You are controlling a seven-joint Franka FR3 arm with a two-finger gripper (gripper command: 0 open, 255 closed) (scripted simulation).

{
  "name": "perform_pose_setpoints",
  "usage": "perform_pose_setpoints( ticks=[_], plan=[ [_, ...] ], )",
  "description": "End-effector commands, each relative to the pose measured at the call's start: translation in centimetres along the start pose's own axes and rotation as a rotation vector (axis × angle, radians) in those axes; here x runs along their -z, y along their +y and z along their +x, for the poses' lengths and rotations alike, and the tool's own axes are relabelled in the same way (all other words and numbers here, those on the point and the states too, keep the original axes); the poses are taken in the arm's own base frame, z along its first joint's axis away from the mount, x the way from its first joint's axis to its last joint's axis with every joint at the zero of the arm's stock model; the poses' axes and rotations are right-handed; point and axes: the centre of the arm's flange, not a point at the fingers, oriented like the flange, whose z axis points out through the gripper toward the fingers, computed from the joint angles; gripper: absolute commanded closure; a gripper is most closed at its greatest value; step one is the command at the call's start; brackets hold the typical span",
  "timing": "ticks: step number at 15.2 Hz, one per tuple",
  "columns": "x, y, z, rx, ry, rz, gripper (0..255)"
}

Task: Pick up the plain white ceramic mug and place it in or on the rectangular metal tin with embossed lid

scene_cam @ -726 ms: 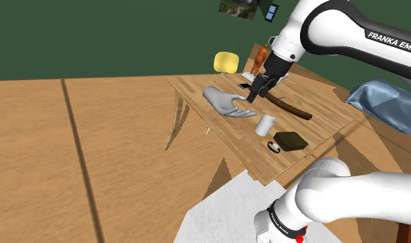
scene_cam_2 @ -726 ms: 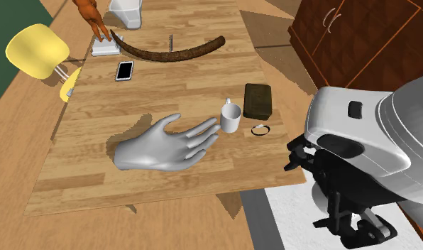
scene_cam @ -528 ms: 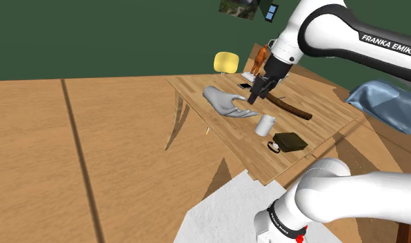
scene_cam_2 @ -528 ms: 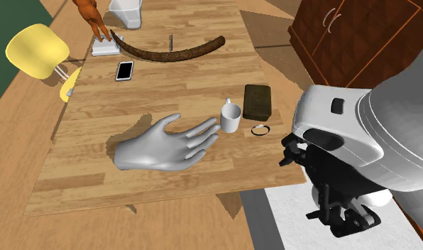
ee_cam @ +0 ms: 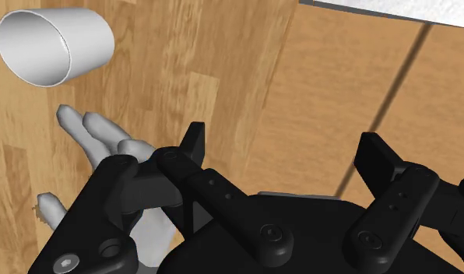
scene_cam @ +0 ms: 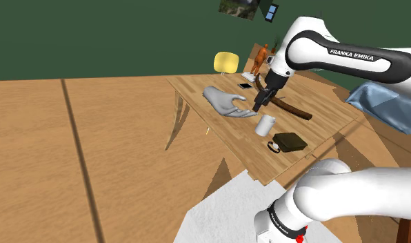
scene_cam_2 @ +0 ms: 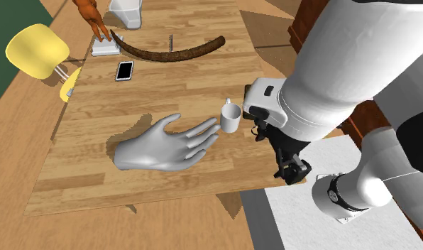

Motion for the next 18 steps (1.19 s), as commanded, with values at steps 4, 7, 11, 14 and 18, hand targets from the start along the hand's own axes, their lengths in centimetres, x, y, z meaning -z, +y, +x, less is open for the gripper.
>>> perform_pose_setpoints(
  ticks=[4,7,11,14,18],
  plan=[
    [-3.7,5.3,0.5,0.017,-0.047,-0.008,0],
    [-5.9,8.5,0.7,0.026,-0.075,-0.012,0],
    [-8.8,12.8,0.9,0.039,-0.113,-0.018,0],
    [-11.0,16.1,1.0,0.048,-0.141,-0.022,0],
    [-13.8,20.2,1.1,0.06,-0.177,-0.027,0]
  ],
)
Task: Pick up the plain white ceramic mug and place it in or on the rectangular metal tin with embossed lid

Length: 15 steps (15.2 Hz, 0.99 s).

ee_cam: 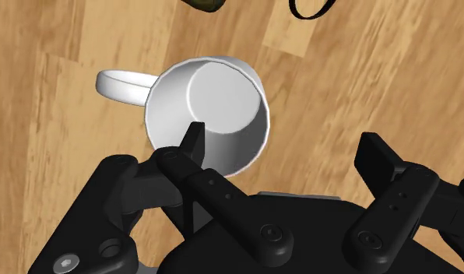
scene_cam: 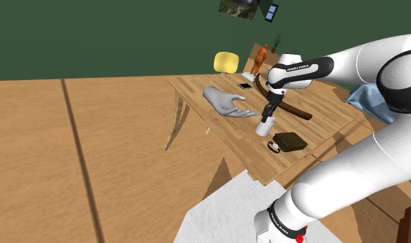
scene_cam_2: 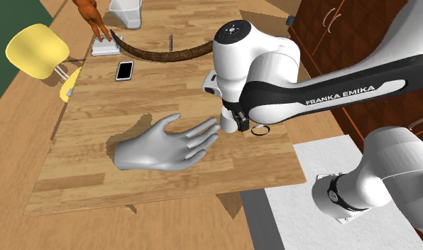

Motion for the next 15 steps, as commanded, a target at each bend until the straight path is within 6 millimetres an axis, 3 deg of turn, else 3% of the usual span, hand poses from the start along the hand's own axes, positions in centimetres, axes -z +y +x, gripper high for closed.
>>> perform_pose_setpoints(
  ticks=[1,8,15],
  plan=[
    [-1.1,0.8,-0.1,0.004,-0.009,-0.002,0],
    [-4.6,0.8,-0.2,0.004,-0.009,-0.002,0],
    [-4.6,0.8,-0.2,0.004,-0.009,-0.002,0]
  ],
)
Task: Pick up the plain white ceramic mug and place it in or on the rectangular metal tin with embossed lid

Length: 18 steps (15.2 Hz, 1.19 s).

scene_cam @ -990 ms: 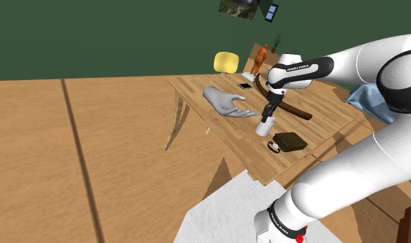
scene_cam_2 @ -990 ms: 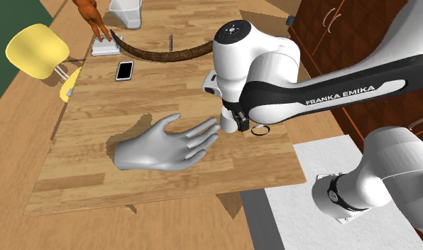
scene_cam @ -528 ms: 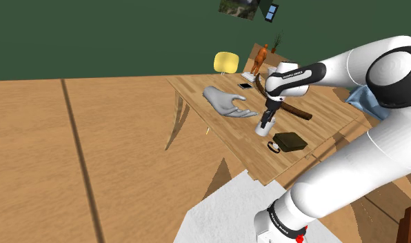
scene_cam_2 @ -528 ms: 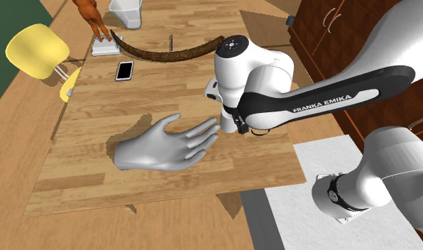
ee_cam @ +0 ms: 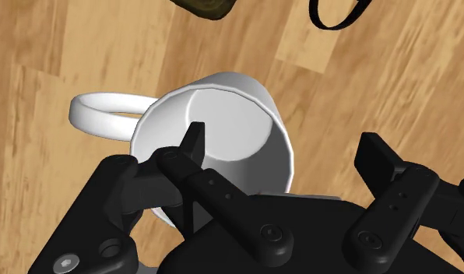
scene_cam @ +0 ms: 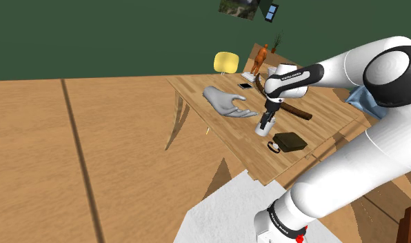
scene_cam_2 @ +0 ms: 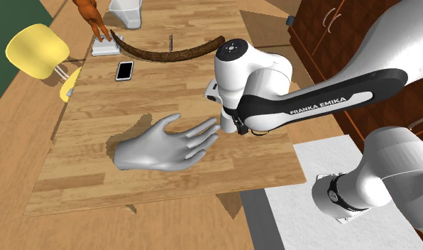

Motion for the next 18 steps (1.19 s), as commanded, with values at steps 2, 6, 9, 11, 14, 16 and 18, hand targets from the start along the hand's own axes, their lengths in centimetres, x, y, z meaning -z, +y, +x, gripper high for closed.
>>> perform_pose_setpoints(
  ticks=[2,6,9,11,14,16,18],
  plan=[
    [0.0,0.0,0.0,0.0,0.0,0.0,255],
    [0.0,0.0,0.0,0.0,0.0,0.0,255],
    [0.0,0.0,0.0,0.0,0.0,0.0,255],
    [0.5,0.0,-0.1,0.0,0.0,0.0,255],
    [2.1,0.1,-0.4,0.0,0.0,0.0,255],
    [3.1,0.1,-0.5,0.0,0.0,0.0,255],
    [4.2,0.1,-0.7,0.0,0.0,0.0,255]
  ],
)
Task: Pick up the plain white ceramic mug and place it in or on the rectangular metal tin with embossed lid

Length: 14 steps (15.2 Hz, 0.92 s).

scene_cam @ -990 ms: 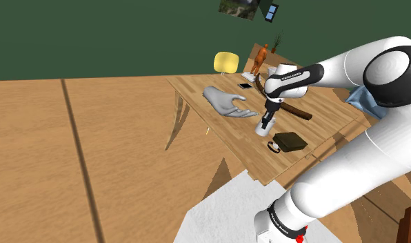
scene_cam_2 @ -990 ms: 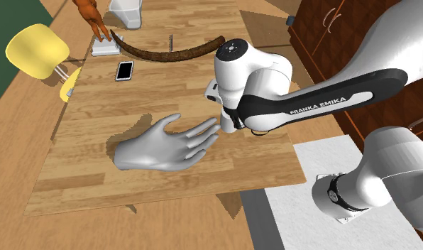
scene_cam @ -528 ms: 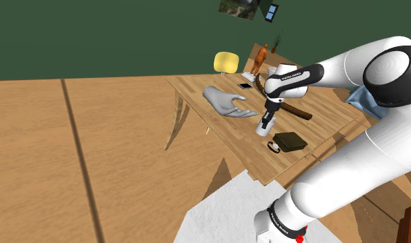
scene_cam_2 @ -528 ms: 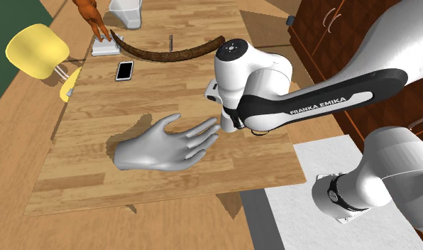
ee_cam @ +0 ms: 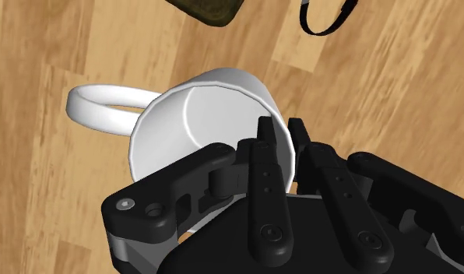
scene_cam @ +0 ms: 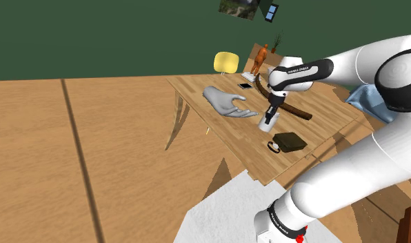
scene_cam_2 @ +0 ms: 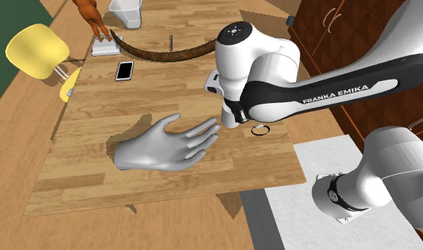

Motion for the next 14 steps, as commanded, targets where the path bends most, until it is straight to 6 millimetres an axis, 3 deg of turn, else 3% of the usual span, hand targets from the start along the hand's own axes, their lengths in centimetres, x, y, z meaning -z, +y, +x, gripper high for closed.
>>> perform_pose_setpoints(
  ticks=[1,14],
  plan=[
    [1.1,0.1,-0.1,0.0,0.0,0.0,255],
    [7.9,0.3,-1.2,0.0,0.0,0.0,255]
  ],
)
